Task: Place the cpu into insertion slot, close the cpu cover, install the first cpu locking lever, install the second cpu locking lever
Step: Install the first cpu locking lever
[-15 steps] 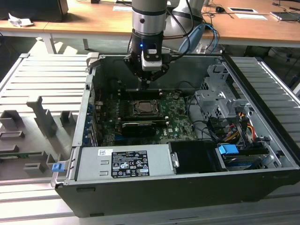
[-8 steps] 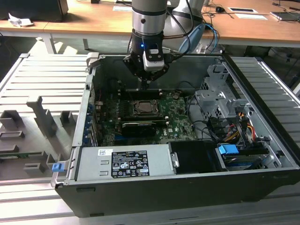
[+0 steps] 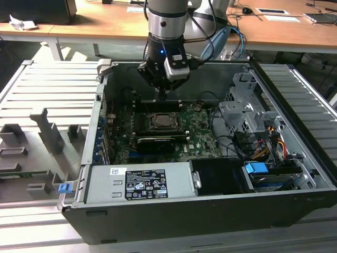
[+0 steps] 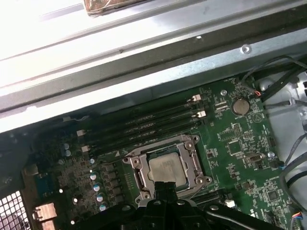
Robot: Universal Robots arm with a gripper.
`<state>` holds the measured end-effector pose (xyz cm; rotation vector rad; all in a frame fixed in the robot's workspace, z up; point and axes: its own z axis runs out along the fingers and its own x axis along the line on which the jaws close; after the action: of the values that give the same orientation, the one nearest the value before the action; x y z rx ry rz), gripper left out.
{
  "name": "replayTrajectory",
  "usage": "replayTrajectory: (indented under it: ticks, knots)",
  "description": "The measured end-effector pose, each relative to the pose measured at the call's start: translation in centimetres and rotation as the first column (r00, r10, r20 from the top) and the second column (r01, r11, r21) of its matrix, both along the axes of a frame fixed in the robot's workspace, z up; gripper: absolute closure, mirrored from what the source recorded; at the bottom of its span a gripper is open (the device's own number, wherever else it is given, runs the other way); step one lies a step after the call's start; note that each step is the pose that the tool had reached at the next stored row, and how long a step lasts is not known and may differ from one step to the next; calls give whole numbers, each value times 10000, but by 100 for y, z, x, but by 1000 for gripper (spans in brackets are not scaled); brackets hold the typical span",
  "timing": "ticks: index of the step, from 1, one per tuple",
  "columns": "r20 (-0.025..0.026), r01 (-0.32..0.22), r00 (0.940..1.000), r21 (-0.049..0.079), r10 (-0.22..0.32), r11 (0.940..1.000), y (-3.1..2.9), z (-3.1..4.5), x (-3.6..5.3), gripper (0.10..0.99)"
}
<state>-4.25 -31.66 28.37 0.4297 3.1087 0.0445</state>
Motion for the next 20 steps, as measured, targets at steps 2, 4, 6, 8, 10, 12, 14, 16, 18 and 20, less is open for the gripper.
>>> replayTrajectory:
  ticks: [2, 4, 6, 8, 10, 12, 14, 16, 18, 20]
  knots:
    - [0, -305, 9995, 0, 305, 9995, 0, 0, 0, 980]
    - [0, -703, 9975, 0, 703, 9975, 0, 0, 0, 980]
    - [0, -1187, 9929, 0, 1187, 9929, 0, 0, 0, 980]
    - [0, -1509, 9885, 0, 1509, 9885, 0, 0, 0, 980]
    - [0, -1940, 9810, 0, 1940, 9810, 0, 0, 0, 980]
    - [0, -2457, 9694, 0, 2457, 9694, 0, 0, 0, 980]
    - [1, -2965, 9550, 0, 2965, 9550, 0, 0, 0, 980]
    - [0, -3338, 9426, 0, 3338, 9426, 0, 0, 0, 980]
    - [1, -3516, 9361, 0, 3516, 9361, 0, 0, 0, 980]
    - [3, -3604, 9328, 2, 3604, 9328, 0, -1, -12, 980]
